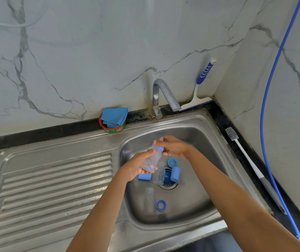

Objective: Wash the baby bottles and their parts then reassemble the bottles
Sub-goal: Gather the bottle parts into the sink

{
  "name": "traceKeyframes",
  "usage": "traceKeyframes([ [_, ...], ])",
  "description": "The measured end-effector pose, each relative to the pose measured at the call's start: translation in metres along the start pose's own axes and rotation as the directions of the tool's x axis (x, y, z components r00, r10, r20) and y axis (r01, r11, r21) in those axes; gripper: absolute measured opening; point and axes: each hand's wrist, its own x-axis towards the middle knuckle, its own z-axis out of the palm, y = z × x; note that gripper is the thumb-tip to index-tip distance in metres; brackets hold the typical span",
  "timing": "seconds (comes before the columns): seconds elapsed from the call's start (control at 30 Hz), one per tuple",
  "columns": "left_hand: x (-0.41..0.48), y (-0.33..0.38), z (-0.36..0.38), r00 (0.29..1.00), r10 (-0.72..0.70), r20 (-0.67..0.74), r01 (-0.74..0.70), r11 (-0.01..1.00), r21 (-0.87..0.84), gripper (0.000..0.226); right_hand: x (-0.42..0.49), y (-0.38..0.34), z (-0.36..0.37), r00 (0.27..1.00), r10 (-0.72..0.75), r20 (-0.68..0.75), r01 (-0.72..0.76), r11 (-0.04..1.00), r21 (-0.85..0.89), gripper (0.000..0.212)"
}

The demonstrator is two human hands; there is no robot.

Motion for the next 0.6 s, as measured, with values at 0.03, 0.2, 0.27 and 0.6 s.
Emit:
traceKeyframes([
  [0.03,0.0,-0.001,0.001,1.0,-0.021,-0.01,0.02,0.997,-0.068,0.037,0.0,0.002,-0.002,1.0,-0.015,-0.002,0.015,0.998,0.064,0.02],
  [0.2,0.007,-0.008,0.0,0.998,-0.058,-0.015,0.045,0.881,-0.47,0.051,0.005,0.016,-0.002,0.994,-0.109,-0.017,0.1,0.825,0.556,0.045],
  [0.27,0.01,-0.009,0.002,0.996,-0.07,-0.047,0.055,0.959,-0.278,0.042,0.006,0.017,0.001,0.997,-0.078,-0.021,0.077,0.857,0.509,0.042],
  [0.6,0.062,-0.024,-0.014,0.876,-0.268,-0.401,0.089,0.907,-0.412,0.062,0.016,0.041,-0.004,0.919,0.158,-0.362,0.057,0.853,0.518,0.01],
])
